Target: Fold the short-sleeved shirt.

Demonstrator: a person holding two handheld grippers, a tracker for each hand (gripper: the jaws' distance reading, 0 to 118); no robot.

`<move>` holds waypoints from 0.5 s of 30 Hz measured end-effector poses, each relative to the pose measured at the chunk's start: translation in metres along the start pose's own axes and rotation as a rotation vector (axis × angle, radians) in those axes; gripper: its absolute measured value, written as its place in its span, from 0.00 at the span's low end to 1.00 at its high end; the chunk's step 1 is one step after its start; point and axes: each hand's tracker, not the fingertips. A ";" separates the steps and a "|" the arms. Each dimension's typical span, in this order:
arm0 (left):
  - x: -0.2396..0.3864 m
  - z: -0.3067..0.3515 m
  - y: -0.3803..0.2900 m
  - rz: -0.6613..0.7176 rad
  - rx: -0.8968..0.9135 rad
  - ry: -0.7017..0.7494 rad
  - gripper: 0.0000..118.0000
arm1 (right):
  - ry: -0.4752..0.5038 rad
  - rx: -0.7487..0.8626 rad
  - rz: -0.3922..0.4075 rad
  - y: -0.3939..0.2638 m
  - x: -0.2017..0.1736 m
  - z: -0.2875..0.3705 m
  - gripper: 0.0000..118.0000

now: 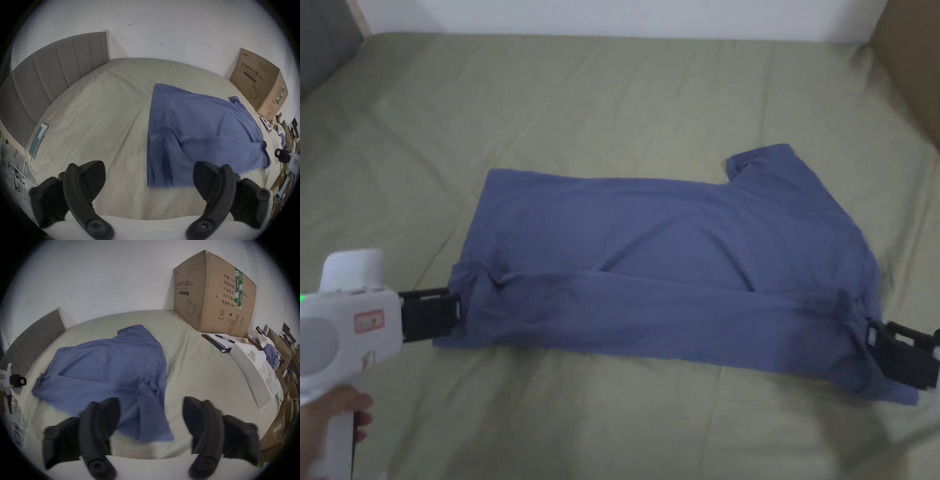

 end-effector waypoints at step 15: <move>-0.008 -0.013 -0.038 0.028 -0.020 -0.026 0.66 | 0.054 -0.020 -0.089 -0.042 -0.037 0.025 0.00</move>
